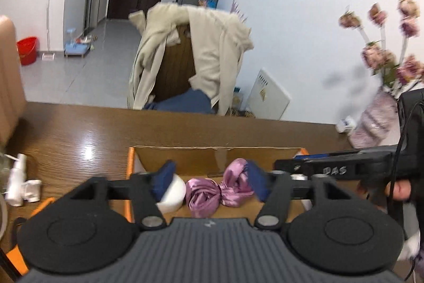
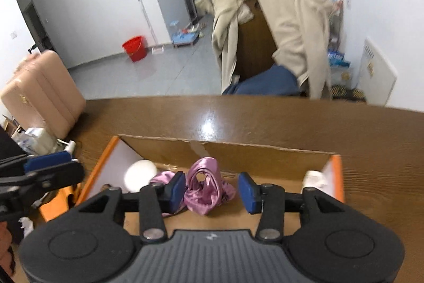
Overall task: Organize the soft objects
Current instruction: 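Carry the pink bow into the cardboard box and open both grippers, then grasp the iridescent plastic pouch with the left gripper while the right grasps the white triangular sponge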
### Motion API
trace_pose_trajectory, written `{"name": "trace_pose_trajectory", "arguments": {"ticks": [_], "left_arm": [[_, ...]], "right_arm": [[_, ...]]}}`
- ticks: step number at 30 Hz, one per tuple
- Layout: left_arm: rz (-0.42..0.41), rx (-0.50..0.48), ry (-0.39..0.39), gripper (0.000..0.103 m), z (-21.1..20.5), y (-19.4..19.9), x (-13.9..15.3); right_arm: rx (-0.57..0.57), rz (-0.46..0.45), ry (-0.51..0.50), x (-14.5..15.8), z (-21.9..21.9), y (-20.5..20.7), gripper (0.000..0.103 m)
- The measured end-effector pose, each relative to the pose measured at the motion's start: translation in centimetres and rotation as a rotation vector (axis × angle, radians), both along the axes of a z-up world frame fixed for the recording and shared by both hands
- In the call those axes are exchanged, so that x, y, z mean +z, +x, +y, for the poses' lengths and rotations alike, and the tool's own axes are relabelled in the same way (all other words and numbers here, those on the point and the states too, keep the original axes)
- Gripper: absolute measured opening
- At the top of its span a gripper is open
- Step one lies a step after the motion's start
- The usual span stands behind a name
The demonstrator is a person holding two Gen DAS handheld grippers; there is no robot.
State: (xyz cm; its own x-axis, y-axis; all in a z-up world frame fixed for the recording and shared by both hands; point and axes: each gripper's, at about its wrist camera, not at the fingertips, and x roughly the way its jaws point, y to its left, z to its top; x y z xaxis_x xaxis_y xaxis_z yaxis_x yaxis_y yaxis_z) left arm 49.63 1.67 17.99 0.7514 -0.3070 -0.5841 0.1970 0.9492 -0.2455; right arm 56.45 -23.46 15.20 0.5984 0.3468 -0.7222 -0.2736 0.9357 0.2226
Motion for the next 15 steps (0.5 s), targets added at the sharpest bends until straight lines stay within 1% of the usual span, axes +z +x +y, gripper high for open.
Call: {"name": "trace_pose_trajectory", "arguments": {"ticks": [1,2,4,7,11,13,15], "left_arm": [[-0.011,-0.013,-0.008,0.082,0.6,-1.4,0.9],[-0.026,-0.027,-0.017,0.082,1.0,-2.7,1.5],[-0.067,-0.041,-0.021,0.083,2.2,-5.7,2.9],[-0.112,-0.045,-0.022,0.086,3.9,-10.2,4.1],[-0.151,-0.049,-0.005,0.088,5.3,-16.0,4.5],[-0.185,-0.063,0.02,0.09,5.6,-18.9,4.3],[-0.212,-0.059,0.021,0.092,5.9,-21.6,4.2]], "right_arm": [[-0.004,-0.016,-0.004,1.0,-0.4,-1.3,0.049],[-0.007,-0.034,-0.005,2.1,-0.7,-2.9,0.053],[-0.01,-0.071,-0.01,4.0,-1.2,-6.3,0.055],[-0.016,-0.123,0.0,6.1,-1.7,-11.9,0.055],[-0.026,-0.174,0.039,7.1,-2.1,-19.3,0.058],[-0.018,-0.193,0.052,7.0,-2.0,-23.1,0.058],[-0.023,-0.217,0.059,6.8,-1.9,-26.4,0.059]]}}
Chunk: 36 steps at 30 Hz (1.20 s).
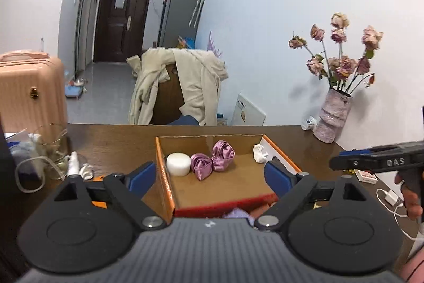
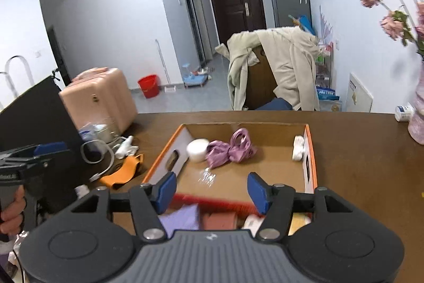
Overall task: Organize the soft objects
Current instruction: 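Grasp the iridescent plastic pouch with the left gripper while the right grasps the white triangular sponge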
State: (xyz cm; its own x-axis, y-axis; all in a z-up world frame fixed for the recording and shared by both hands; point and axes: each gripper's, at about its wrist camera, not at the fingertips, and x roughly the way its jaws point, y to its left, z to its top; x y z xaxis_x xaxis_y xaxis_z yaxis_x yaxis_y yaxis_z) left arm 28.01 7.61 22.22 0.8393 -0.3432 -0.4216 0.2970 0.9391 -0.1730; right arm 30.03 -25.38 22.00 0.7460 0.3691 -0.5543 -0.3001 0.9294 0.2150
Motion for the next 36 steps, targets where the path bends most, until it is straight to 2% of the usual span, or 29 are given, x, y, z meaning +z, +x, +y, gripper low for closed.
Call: {"name": "trace_pose_trajectory", "arguments": {"ticks": [4,8,11,14,17,19,22,26,29,32,36], "left_arm": [[-0.048,0.019,-0.028,0.096,1.2,-5.3,-1.0],[-0.109,0.041,-0.035,0.103,1.8,-10.8,-4.1],[-0.067,0.018,-0.036,0.103,1.2,-13.7,-7.7],[-0.005,0.008,0.009,0.103,-0.5,-16.1,-11.0],[-0.002,-0.023,0.062,0.103,-1.5,-17.6,-12.4],[0.003,-0.045,0.066,0.103,-2.1,-17.4,-12.6],[-0.007,-0.051,0.068,0.103,-3.0,-16.9,-12.9],[0.005,-0.056,0.073,0.102,-4.6,-14.8,-13.8],[-0.004,-0.048,0.089,0.101,-5.7,-12.6,-14.5],[-0.007,-0.012,0.111,0.093,-6.6,-10.1,-15.4],[0.007,-0.027,0.152,0.088,-7.8,-7.0,-16.6]], "right_arm": [[-0.005,-0.061,-0.005,-0.9,0.3,-6.6,0.064],[-0.048,-0.127,-0.048,-2.9,0.5,-12.6,0.07],[-0.085,-0.142,-0.054,-5.3,0.6,-15.9,0.07],[-0.119,-0.122,-0.019,-8.2,0.3,-18.9,0.07],[-0.159,-0.078,0.052,-10.9,-0.9,-20.1,0.07],[-0.187,-0.038,0.055,-12.4,-1.6,-19.8,0.07],[-0.247,-0.005,0.005,-13.5,-1.8,-19.2,0.07],[-0.226,-0.015,0.005,-14.4,-1.1,-18.3,0.068],[-0.206,-0.025,-0.067,-15.6,0.4,-17.1,0.067],[-0.184,-0.026,-0.14,-16.9,2.0,-15.2,0.065],[-0.186,-0.018,-0.138,-18.1,2.8,-12.7,0.059]]}}
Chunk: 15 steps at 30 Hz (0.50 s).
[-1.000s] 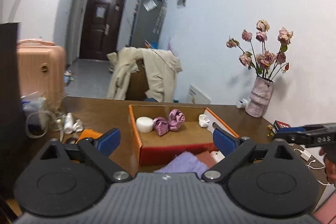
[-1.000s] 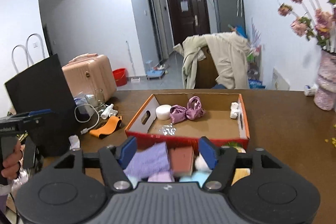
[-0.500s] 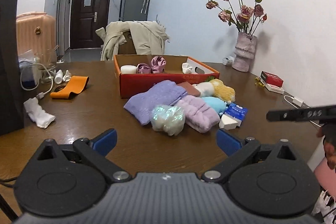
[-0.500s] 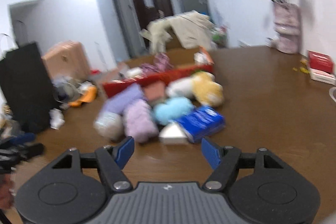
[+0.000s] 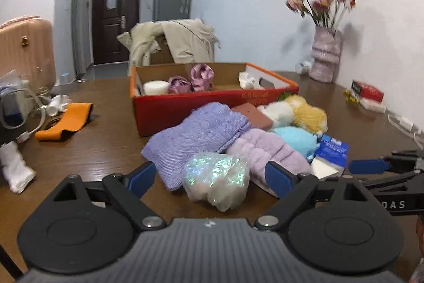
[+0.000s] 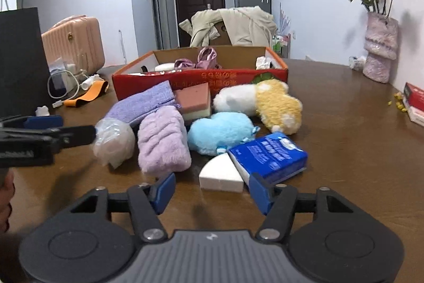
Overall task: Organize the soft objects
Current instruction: 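Grasp the iridescent plastic pouch with the left gripper while the right grasps the white triangular sponge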
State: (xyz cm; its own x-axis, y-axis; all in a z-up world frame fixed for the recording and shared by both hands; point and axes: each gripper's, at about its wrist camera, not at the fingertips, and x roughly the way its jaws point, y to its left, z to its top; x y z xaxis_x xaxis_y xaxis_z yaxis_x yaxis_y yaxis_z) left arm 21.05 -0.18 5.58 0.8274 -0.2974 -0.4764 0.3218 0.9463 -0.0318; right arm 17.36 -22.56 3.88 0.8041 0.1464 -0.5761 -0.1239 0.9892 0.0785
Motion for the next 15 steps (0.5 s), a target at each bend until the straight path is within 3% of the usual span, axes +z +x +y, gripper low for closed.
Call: {"name": "trace_pose_trajectory", "arguments": {"ticks": [2,4,6,8,11,15], "left_arm": [[0.02,-0.009,0.006,0.081,-0.3,1.1,-0.6],[0.056,-0.028,-0.002,0.065,-0.4,2.0,-1.2],[0.089,-0.049,-0.018,0.059,-0.2,2.6,-1.8],[0.088,-0.069,-0.042,0.048,-0.1,2.8,-2.0],[0.089,-0.08,-0.046,0.039,-0.3,2.9,-2.1],[0.092,-0.08,-0.043,0.031,-0.2,2.5,-1.7]], "right_arm": [[0.0,0.005,-0.025,-0.5,0.4,1.1,0.057],[0.002,0.011,-0.032,-0.9,0.7,2.0,0.054],[0.005,0.019,-0.04,-1.2,0.9,2.7,0.053],[0.003,0.028,-0.051,-1.4,1.0,3.3,0.044],[-0.006,0.042,-0.08,-1.8,1.0,3.8,0.035],[0.0,0.041,-0.064,-1.7,0.7,3.7,0.031]]}}
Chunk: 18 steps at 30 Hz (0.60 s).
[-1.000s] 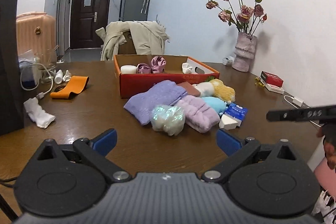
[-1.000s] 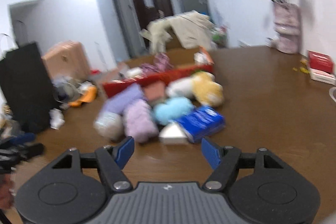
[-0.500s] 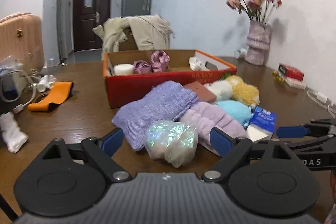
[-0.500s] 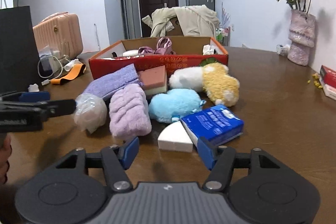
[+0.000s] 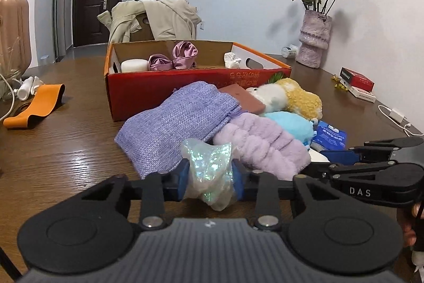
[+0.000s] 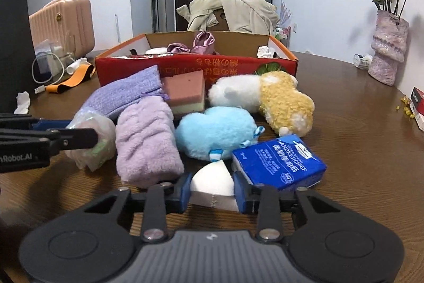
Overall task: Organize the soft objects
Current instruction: 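Grasp the iridescent plastic pouch with the left gripper while the right grasps the white triangular sponge, then carry the pouch and triangular sponge into the box and open both grippers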
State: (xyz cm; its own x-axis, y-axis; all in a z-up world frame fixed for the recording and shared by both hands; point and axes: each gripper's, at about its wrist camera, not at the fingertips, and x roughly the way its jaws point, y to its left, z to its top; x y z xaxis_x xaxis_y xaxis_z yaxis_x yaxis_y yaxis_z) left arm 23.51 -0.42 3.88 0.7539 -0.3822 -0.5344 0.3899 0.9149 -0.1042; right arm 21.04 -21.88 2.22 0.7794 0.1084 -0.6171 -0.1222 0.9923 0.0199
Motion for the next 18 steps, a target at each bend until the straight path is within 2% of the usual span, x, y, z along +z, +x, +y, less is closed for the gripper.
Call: {"name": "trace_pose_trajectory", "arguments": {"ticks": [4,13,18], "left_arm": [[-0.011,-0.002,-0.007,0.03,0.4,-1.6,1.0],[-0.109,0.02,-0.026,0.03,1.9,-7.1,4.4],[-0.143,0.044,-0.055,0.03,2.6,-8.4,5.7]], "right_arm": [[0.014,-0.012,0.011,0.6,-0.1,-0.9,0.03],[0.047,-0.126,0.028,4.3,0.0,-4.9,0.03],[0.059,-0.168,0.034,5.9,-0.2,-6.6,0.03]]}}
